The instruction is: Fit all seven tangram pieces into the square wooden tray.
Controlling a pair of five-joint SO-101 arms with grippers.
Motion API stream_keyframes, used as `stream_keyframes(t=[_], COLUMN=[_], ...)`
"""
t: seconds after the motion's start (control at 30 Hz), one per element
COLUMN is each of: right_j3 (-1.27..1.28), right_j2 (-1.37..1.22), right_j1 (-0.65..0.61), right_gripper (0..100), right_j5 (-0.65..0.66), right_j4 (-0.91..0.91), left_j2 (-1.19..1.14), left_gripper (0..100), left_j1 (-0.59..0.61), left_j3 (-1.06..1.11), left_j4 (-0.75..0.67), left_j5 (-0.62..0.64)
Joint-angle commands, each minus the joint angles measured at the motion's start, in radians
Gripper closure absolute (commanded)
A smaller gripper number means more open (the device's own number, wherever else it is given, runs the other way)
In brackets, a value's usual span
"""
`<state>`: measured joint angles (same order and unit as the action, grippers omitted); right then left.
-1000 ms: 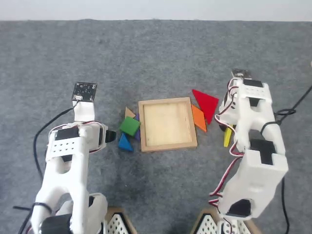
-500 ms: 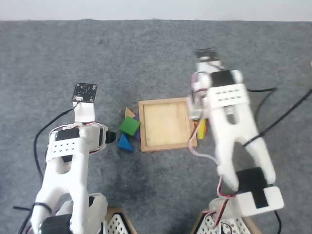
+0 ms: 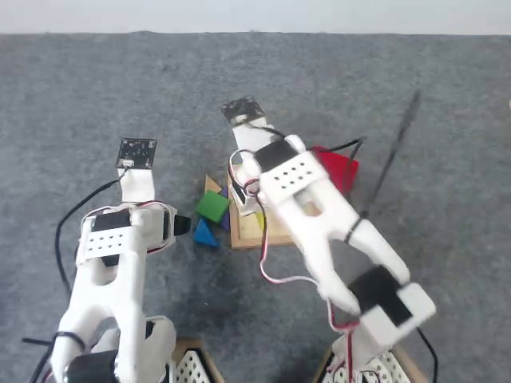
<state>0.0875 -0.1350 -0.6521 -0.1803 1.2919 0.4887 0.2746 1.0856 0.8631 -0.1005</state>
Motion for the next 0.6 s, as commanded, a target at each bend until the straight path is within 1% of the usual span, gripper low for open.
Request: stream_keyframes(t=[0.0, 0.17, 0.3, 0.43, 0.57], right_j3=[-0.054, -0.052, -0.048, -0.035, -0.040], right_j2=[-0.024, -0.039, -0.042, -0.074, -0.142], right_j1=[0.008, 0.012, 0.008, -0.004, -0.028], right_gripper=[99.1, 99.1, 99.1, 99.1, 99.1], right_j5=[-0.071, -0.140, -0.144, -0.187, -0.192], right_j4=[-0.074, -0.119, -0.193, -0.228, -0.242], left_j2=[0.034, 0.032, 0.032, 0.032, 0.032], left_gripper=[71, 71, 71, 71, 71], left_j1=[-0.003, -0.002, -0.003, -0.003, -0.003], left_j3=[-0.013, -0.007, -0.007, -0.007, -0.007], left_j4=[-0.020, -0.052, -0.054, -0.054, -0.054], left_j5=[0.009, 0.008, 0.008, 0.008, 0.008])
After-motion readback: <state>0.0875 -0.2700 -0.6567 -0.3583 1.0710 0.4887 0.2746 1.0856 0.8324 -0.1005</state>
